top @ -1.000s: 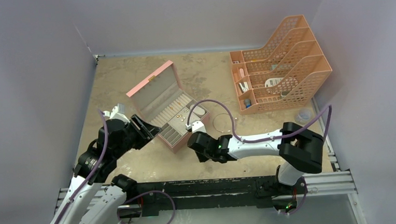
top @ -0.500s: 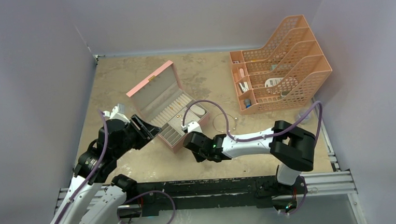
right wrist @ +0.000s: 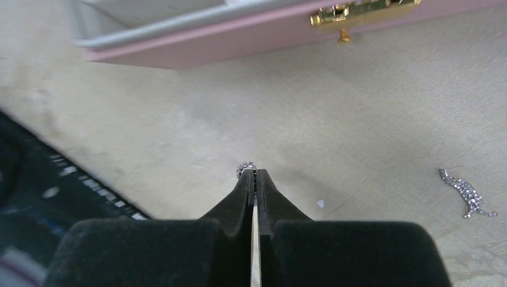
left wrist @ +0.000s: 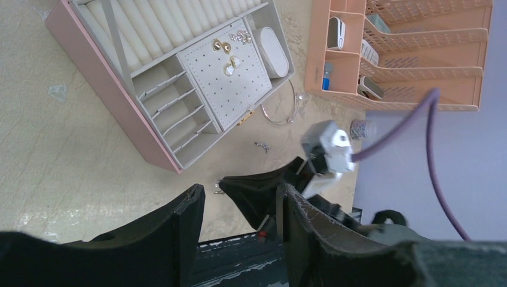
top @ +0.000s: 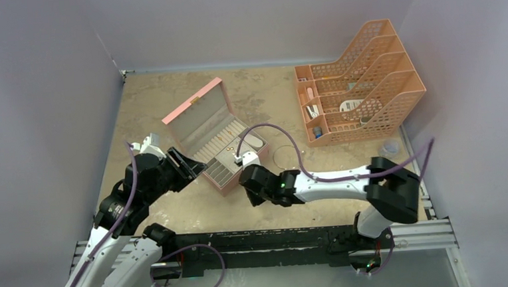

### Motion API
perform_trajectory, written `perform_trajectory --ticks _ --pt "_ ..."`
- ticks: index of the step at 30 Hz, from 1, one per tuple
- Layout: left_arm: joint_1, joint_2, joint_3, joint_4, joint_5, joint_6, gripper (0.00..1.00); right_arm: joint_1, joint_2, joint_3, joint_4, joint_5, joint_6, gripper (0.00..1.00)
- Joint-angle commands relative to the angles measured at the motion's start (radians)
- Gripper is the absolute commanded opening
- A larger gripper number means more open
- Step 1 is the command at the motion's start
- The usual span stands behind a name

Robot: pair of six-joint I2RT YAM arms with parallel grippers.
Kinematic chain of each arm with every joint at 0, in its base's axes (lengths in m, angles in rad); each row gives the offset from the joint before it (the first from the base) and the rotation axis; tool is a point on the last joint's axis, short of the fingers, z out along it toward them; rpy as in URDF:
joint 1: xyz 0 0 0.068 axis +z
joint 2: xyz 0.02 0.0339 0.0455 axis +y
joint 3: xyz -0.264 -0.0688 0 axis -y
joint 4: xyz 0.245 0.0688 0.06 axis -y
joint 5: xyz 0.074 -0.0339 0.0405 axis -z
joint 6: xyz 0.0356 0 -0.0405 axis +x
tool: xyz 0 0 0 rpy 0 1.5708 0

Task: Organize the mixed jewelry
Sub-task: Pick up the jewelry from the center of the board.

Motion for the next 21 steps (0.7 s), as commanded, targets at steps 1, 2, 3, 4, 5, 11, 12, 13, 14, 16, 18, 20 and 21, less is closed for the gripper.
perform_trajectory --ticks 1,2,3,4,5,11,12,13,14,16,18,20,21 --pt "-0.002 -0.009 -0.014 0.033 0.024 0.013 0.48 -0.001 -0.17 -0.042 0.099 -0.044 -0.014 0.0" --pt "-0.002 -0.009 -0.019 0.039 0.039 0.009 0.48 -0.004 -0.196 -0.056 0.113 -0.06 -0.018 0.0" --pt "-0.002 -0.01 -0.026 0.05 0.059 0.007 0.48 -0.009 -0.224 -0.067 0.146 -0.078 -0.022 0.0" --pt "-0.002 -0.015 -0.033 0.063 0.077 0.005 0.48 -0.016 -0.249 -0.079 0.168 -0.102 -0.026 0.0" --pt "-0.002 -0.018 -0.04 0.078 0.095 0.003 0.48 -0.026 -0.28 -0.089 0.188 -0.125 -0.03 0.0" --pt "-0.002 -0.038 -0.084 0.187 0.21 -0.023 0.53 -0.111 -0.447 -0.15 0.323 -0.322 -0.069 0.0" --pt "-0.002 -0.039 -0.091 0.209 0.235 -0.031 0.55 -0.13 -0.473 -0.158 0.347 -0.367 -0.075 0.0" --pt "-0.002 -0.034 -0.097 0.235 0.263 -0.038 0.56 -0.151 -0.499 -0.165 0.372 -0.407 -0.08 0.0" --pt "-0.001 -0.032 -0.102 0.265 0.292 -0.044 0.57 -0.17 -0.522 -0.173 0.396 -0.452 -0.082 0.0" --pt "-0.002 -0.028 -0.112 0.336 0.345 -0.057 0.59 -0.206 -0.563 -0.185 0.457 -0.533 -0.084 0.0" --pt "-0.002 -0.026 -0.122 0.4 0.397 -0.064 0.6 -0.231 -0.592 -0.188 0.492 -0.605 -0.083 0.0" --pt "-0.002 -0.024 -0.126 0.458 0.438 -0.066 0.61 -0.244 -0.602 -0.183 0.526 -0.653 -0.081 0.0" --pt "-0.001 -0.023 -0.126 0.488 0.458 -0.065 0.62 -0.247 -0.602 -0.181 0.541 -0.679 -0.08 0.0"
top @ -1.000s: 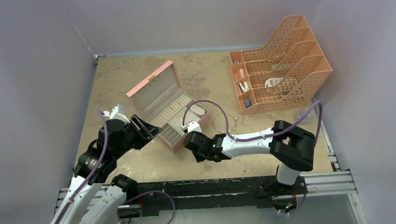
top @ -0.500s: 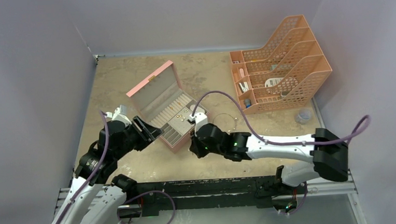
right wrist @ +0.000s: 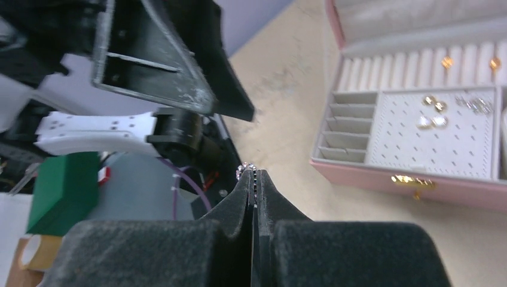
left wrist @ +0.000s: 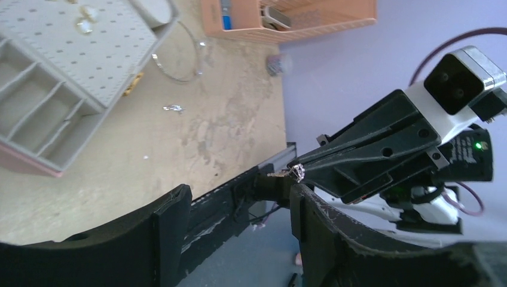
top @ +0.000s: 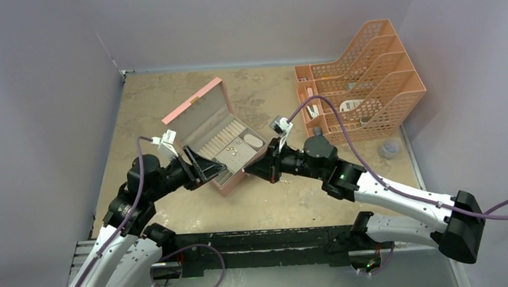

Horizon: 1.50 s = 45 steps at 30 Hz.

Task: Organize the mixed jewelry
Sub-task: Pick up the jewelry from the center of the board.

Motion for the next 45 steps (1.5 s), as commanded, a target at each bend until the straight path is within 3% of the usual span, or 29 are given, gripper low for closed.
perform_trajectory --ticks 1,6,14,19,30,40,45 --pt "-0.002 0.003 -0.001 0.231 0.149 -0.015 0.62 -0.021 -0.024 0.011 0.16 -0.209 -0.016 0.0" --pt "-0.002 -0.005 0.011 0.289 0.18 0.001 0.63 -0.027 -0.006 0.042 0.179 -0.246 0.001 0.0" --pt "-0.002 -0.005 -0.011 0.279 0.169 0.012 0.61 -0.028 0.034 0.104 0.092 -0.14 0.061 0.0" --pt "-0.002 -0.01 0.0 0.257 0.128 0.04 0.57 -0.032 0.104 0.198 -0.072 -0.092 0.17 0.0" --pt "-0.002 -0.015 0.025 0.152 -0.013 0.001 0.58 -0.091 0.197 0.328 -0.344 -0.088 0.442 0.0" --pt "-0.002 0.062 0.002 0.09 0.006 -0.009 0.58 -0.123 0.229 0.218 -0.598 0.015 0.331 0.0" --pt "-0.002 0.069 -0.024 0.08 0.011 -0.006 0.58 -0.12 0.31 0.146 -0.588 0.164 0.297 0.0"
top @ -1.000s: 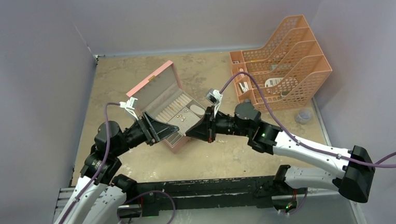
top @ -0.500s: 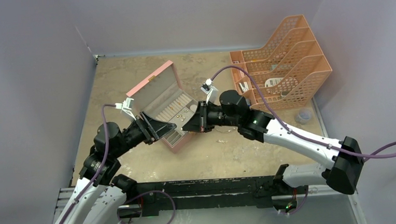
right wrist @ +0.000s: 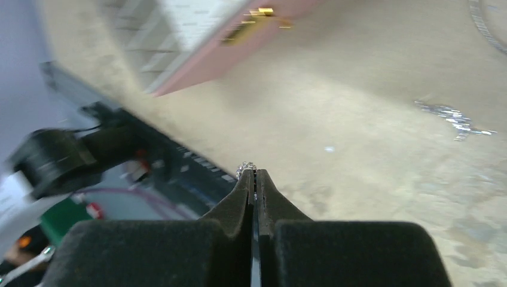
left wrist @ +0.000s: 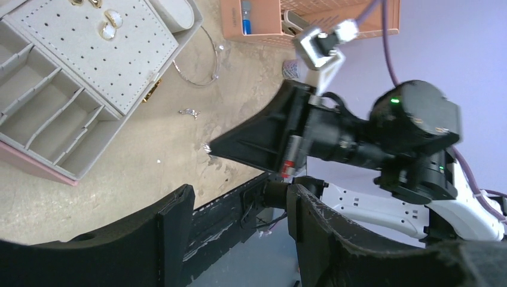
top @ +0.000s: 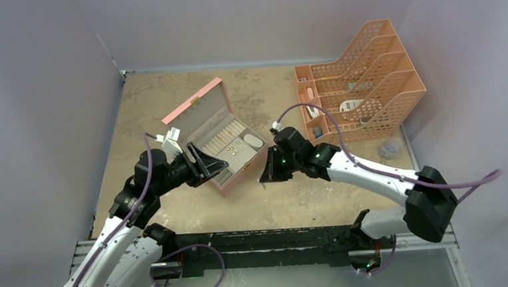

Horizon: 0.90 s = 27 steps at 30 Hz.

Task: Organize the mixed jewelry
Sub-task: Pick up the jewelry from the center of the board.

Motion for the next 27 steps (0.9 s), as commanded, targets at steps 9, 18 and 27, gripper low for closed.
perform_trajectory --ticks 9,18,27 --pt "-0.002 -0.002 -0.034 -0.012 -0.018 0.014 0.57 0.071 0.171 -0.068 0.024 0.179 -0.039 0.13" --pt "-0.002 -0.01 -0.063 -0.018 -0.03 0.012 0.57 0.101 0.194 -0.089 0.013 0.256 -0.095 0.36" --pt "-0.001 -0.013 -0.062 -0.034 -0.045 0.021 0.57 0.177 0.274 -0.034 0.026 0.346 -0.249 0.3"
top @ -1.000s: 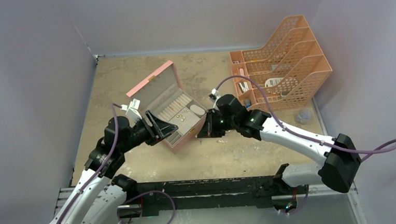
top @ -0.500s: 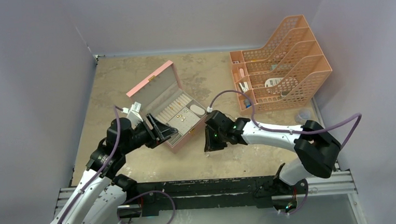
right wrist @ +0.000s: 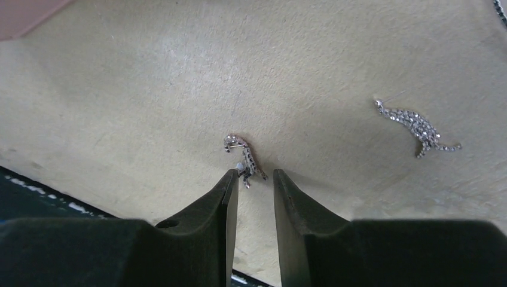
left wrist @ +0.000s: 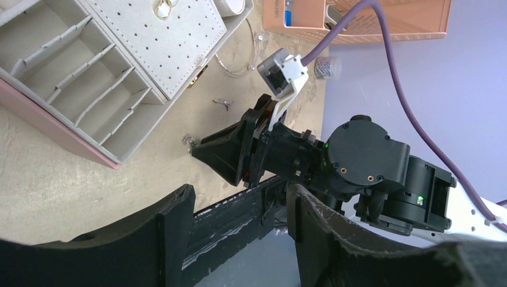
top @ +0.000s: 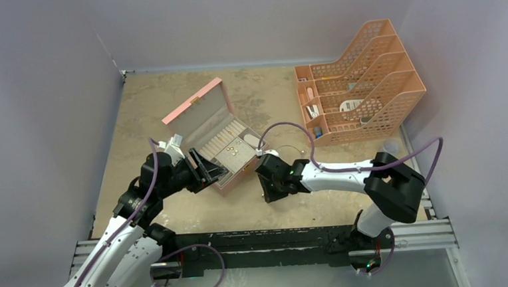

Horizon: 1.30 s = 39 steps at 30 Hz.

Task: Organize the mixed jewelry
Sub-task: Pick up the jewelry from the center of the board.

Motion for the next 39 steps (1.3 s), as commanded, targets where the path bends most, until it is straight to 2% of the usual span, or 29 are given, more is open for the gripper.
perform_trajectory --ticks 1,8,11,15,17,19,29,34,39 --pt "-0.002 -0.009 0.005 0.009 -0.019 0.021 0.57 0.017 0.032 0.056 0.008 0.08 -0.1 0.3" --pt "-0.002 -0.022 0.005 -0.011 -0.04 0.022 0.57 0.021 0.068 0.077 0.013 0.106 -0.129 0.27" --pt "-0.002 -0.022 0.008 -0.015 -0.04 0.024 0.57 0.024 0.085 0.084 -0.002 0.104 -0.138 0.17" --pt "-0.002 -0.026 0.012 -0.021 -0.045 0.025 0.57 0.033 0.071 0.076 -0.011 0.066 -0.161 0.12" --pt "-0.001 -0.026 0.011 -0.02 -0.046 0.025 0.57 0.035 0.062 0.073 -0.018 0.062 -0.167 0.04" --pt "-0.002 -0.023 0.011 -0.018 -0.046 0.025 0.57 0.035 0.051 0.082 -0.03 0.064 -0.162 0.0" --pt "-0.002 -0.017 -0.003 0.0 -0.006 0.034 0.57 0.016 -0.086 0.081 -0.063 -0.117 -0.04 0.0" --pt "-0.002 -0.016 -0.05 0.069 0.085 0.058 0.58 -0.041 -0.147 0.039 0.005 -0.251 0.014 0.0" --pt "-0.002 -0.007 -0.134 0.187 0.213 0.05 0.6 -0.087 -0.208 0.012 0.082 -0.304 0.068 0.0"
